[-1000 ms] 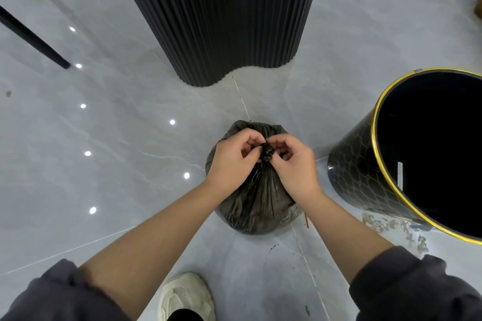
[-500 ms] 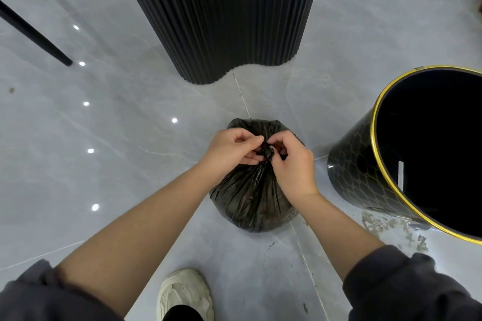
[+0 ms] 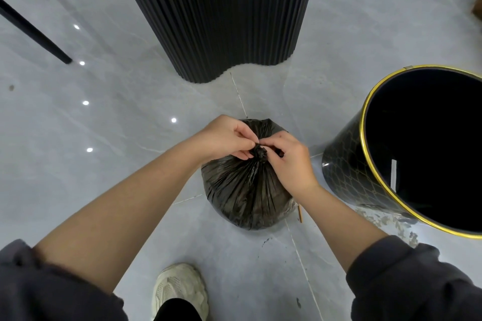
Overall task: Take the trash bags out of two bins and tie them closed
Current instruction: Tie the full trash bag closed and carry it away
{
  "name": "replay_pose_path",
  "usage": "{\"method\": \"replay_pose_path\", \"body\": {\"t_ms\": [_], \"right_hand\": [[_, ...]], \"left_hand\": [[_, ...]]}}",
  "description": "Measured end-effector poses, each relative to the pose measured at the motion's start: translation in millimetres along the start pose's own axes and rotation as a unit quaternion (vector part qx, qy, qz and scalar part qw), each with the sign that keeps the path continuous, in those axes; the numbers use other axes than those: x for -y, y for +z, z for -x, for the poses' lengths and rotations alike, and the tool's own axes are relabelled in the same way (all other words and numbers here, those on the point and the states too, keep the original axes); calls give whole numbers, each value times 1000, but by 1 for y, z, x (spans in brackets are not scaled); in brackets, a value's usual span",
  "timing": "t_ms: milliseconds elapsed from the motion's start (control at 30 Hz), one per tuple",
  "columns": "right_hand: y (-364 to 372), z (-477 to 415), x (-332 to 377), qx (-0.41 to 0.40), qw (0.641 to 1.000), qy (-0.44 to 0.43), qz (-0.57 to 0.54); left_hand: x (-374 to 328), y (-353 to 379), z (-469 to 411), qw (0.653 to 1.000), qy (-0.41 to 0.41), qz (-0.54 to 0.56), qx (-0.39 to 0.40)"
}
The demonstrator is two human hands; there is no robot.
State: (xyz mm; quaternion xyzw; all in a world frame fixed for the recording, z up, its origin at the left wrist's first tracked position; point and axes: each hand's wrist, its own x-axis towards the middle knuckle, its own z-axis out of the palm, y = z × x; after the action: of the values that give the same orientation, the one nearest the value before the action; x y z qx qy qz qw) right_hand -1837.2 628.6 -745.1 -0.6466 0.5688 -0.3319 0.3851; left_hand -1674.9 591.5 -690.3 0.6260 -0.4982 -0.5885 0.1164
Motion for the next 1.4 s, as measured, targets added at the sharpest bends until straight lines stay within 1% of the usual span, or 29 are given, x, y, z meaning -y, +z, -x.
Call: {"method": "replay_pose_path", "body": {"t_ms": [167, 233, 333, 433, 567, 600, 667, 767, 833, 900, 1000, 1067, 1200, 1300, 1400], "right_hand": [[2, -7, -4, 101, 994, 16, 29], [0, -9, -6, 117, 991, 29, 54], [-2, -9, -6, 135, 988, 30, 71], [-1, -7, -5, 135, 988, 44, 65], [-3, -6, -6, 133, 988, 50, 60], [-5, -6, -5, 131, 989, 51, 53], [-9, -6, -1, 118, 991, 57, 43], [-17, -3, 14, 108, 992, 55, 35], [-24, 1, 31, 106, 993, 51, 31], [-34, 5, 55, 94, 994, 50, 23], [-52, 6, 100, 86, 994, 55, 25], [-65, 7, 132, 100, 992, 61, 42], [-94, 10, 199, 132, 987, 62, 67], [-118, 17, 245, 173, 978, 54, 100], [-140, 27, 294, 197, 974, 34, 103]], "left_hand": [[8, 5, 1, 992, 56, -82, -79], [15, 7, 2, 985, 82, -97, -117], [23, 7, 1, 980, 87, -86, -156], [26, 4, -2, 982, 78, -70, -156], [29, 4, -3, 991, 83, -14, -103], [30, 4, -2, 991, 88, -27, -92], [33, 3, 3, 985, 107, -102, -90], [34, 2, 20, 954, 163, -235, -86], [29, 4, 37, 928, 175, -320, -73], [19, 7, 54, 908, 173, -366, -105], [-10, 9, 86, 901, 177, -345, -195], [-31, 3, 110, 899, 188, -325, -227], [-75, -25, 161, 909, 199, -280, -237], [-106, -47, 206, 914, 190, -255, -253], [-137, -65, 255, 916, 182, -240, -264]]}}
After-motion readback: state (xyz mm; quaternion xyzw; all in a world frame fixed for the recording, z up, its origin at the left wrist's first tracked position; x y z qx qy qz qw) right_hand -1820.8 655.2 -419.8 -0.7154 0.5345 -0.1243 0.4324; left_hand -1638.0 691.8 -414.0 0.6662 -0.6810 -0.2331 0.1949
